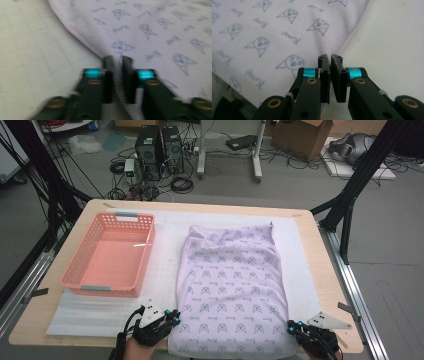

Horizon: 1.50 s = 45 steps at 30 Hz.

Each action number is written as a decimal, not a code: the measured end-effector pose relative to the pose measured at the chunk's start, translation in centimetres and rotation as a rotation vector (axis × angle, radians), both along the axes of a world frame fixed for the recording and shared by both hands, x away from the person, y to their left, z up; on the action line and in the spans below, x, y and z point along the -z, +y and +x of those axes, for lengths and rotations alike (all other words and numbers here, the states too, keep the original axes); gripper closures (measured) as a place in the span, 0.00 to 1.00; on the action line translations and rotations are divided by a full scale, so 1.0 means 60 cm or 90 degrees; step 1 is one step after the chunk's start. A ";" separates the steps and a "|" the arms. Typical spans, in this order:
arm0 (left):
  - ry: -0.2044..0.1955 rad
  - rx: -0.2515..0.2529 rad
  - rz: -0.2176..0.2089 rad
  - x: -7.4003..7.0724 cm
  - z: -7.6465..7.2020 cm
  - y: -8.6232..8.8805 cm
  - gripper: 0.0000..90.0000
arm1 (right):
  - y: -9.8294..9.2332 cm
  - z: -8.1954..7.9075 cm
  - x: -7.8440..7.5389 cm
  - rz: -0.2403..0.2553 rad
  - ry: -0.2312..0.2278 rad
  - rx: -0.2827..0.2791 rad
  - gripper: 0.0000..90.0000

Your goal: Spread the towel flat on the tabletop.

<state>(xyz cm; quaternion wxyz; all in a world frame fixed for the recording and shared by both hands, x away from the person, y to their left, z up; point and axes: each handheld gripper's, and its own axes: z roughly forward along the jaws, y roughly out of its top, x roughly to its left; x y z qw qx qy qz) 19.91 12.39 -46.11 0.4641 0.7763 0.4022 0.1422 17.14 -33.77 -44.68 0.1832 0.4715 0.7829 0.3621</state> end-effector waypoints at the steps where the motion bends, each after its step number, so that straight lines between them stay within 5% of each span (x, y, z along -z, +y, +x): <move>1: 0.009 0.004 0.002 -0.003 -0.003 0.002 0.95 | 0.000 -0.002 -0.001 -0.003 -0.001 -0.003 0.96; 12: 0.024 0.037 0.002 -0.011 -0.063 0.028 0.95 | -0.014 -0.055 -0.014 0.013 0.019 -0.045 0.96; 14: 0.012 0.037 -0.005 -0.010 -0.069 0.028 0.88 | -0.015 -0.061 -0.013 0.019 0.020 -0.047 0.92; 18: -0.015 0.001 -0.033 -0.017 -0.052 0.027 0.61 | -0.015 -0.051 -0.016 0.045 -0.002 -0.021 0.70; 25: 0.014 -0.021 -0.061 -0.012 0.002 0.010 0.55 | 0.007 -0.005 -0.010 0.018 -0.008 0.008 0.66; 28: 0.026 -0.005 -0.032 -0.002 0.006 -0.008 0.56 | 0.015 0.010 0.001 -0.001 0.004 0.012 0.67; 31: -0.028 -0.015 0.019 0.002 -0.004 -0.016 0.69 | 0.013 0.008 0.001 0.002 0.000 0.016 0.81; 32: -0.021 -0.011 0.017 0.001 -0.004 -0.012 0.80 | 0.010 0.007 0.001 0.010 0.005 0.005 0.94; 34: 0.021 -0.006 -0.006 -0.003 -0.001 -0.003 0.95 | 0.009 0.004 0.001 0.010 0.004 -0.008 0.96; 45: 0.027 0.053 -0.012 -0.015 -0.048 0.019 0.95 | -0.006 -0.044 -0.008 0.022 0.029 -0.056 0.96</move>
